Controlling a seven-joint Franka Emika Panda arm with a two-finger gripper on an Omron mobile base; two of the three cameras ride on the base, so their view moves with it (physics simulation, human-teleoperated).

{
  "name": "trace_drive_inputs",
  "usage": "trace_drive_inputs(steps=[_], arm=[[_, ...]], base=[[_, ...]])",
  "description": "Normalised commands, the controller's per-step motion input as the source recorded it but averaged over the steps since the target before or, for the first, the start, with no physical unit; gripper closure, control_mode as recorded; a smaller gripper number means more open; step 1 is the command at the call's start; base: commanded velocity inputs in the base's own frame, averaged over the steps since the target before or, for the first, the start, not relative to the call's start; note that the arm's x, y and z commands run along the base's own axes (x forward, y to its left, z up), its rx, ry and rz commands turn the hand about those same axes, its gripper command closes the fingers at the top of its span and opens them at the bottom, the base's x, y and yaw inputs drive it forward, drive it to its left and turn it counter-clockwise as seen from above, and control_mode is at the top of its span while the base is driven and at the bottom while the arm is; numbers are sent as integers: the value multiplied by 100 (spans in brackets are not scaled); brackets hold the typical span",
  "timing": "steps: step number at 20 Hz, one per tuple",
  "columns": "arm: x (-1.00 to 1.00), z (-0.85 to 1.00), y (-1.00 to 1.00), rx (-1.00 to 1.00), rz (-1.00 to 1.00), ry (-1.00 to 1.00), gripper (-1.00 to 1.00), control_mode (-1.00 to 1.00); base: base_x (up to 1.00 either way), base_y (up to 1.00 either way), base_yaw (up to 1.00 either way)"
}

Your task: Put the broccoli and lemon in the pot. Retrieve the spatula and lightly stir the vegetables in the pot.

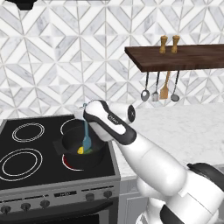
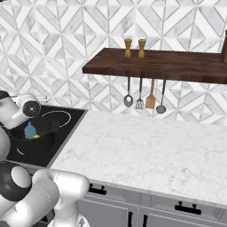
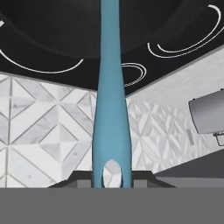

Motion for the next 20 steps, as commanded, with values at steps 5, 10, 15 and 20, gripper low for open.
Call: trace_drive_inputs(steps=[5, 10, 15, 20], arm=[[13, -6, 1, 0, 0, 0, 100, -100], [0, 0, 1, 0, -2, 0, 100, -100], [6, -4, 9, 0, -7, 5, 100, -100], [8, -24, 11, 0, -9, 10, 100, -100]], base=[[0, 0, 0], [0, 0, 0], [0, 0, 0], [0, 0, 0]])
